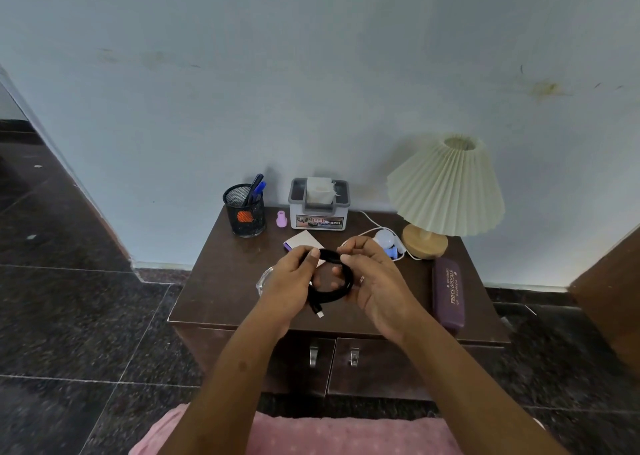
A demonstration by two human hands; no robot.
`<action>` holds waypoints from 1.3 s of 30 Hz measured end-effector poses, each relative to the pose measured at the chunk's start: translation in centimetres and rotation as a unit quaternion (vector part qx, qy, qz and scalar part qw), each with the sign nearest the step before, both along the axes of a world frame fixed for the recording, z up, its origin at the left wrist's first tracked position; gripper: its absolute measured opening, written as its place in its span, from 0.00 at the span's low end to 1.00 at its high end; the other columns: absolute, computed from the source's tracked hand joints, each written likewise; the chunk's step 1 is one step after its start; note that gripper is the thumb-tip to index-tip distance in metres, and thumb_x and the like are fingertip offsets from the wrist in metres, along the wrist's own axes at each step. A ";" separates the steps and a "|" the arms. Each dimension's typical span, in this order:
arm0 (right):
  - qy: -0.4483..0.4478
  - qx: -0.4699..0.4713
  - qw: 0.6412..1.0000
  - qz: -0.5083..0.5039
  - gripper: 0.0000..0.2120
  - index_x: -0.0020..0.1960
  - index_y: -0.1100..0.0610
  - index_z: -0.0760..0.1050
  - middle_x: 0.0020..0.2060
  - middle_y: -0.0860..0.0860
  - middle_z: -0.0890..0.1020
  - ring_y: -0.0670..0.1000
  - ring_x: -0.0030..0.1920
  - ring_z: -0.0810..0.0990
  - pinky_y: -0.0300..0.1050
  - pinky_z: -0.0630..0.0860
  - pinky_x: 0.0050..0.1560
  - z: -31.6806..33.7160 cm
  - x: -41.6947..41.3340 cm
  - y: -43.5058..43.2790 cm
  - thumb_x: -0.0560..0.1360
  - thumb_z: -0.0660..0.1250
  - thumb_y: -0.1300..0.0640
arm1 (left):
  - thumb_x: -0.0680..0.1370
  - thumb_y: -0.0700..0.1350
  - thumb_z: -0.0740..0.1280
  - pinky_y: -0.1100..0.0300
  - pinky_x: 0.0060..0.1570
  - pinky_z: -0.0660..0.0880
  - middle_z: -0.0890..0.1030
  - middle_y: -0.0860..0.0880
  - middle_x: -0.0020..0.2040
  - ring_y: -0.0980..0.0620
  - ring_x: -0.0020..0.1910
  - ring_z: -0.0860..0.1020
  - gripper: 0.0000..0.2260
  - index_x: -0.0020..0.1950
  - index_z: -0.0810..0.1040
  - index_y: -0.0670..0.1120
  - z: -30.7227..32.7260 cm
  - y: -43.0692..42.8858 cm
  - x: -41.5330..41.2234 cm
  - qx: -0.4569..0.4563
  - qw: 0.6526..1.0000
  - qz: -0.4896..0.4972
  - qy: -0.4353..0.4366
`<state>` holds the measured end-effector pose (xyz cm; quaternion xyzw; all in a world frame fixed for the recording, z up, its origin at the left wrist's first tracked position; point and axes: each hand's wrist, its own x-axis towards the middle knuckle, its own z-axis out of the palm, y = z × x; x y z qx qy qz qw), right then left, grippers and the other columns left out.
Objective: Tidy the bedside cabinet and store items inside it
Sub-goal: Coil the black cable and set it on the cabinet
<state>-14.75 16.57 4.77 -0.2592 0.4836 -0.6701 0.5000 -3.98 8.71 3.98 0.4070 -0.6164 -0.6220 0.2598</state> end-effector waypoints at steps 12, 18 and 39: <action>0.063 0.034 0.996 0.045 0.12 0.57 0.57 0.74 0.45 0.53 0.78 0.45 0.34 0.77 0.36 0.77 0.37 0.3 -2.0 0.3 0.78 0.61 0.69 | 0.83 0.43 0.55 0.63 0.28 0.74 0.69 0.50 0.30 0.58 0.22 0.63 0.10 0.49 0.74 0.41 0.9 0.1 -0.1 0.186 0.974 -0.035 0.126; 0.032 0.045 0.998 -0.006 0.08 0.54 0.60 0.75 0.42 0.54 0.78 0.47 0.35 0.79 0.38 0.78 0.35 -0.3 -2.4 0.2 0.75 0.66 0.67 | 0.82 0.39 0.55 0.60 0.32 0.77 0.76 0.46 0.36 0.57 0.23 0.68 0.11 0.51 0.77 0.39 0.9 0.0 0.1 0.221 0.964 -0.034 0.141; 0.232 0.284 0.924 -0.109 0.16 0.55 0.53 0.74 0.57 0.57 0.76 0.57 0.56 0.77 0.56 0.78 0.57 -6.4 -9.4 -0.6 0.75 0.59 0.71 | 0.79 0.30 0.56 0.63 0.49 0.76 0.80 0.44 0.51 0.51 0.50 0.79 0.15 0.65 0.72 0.37 -6.8 1.3 -8.8 0.221 0.971 -0.083 0.042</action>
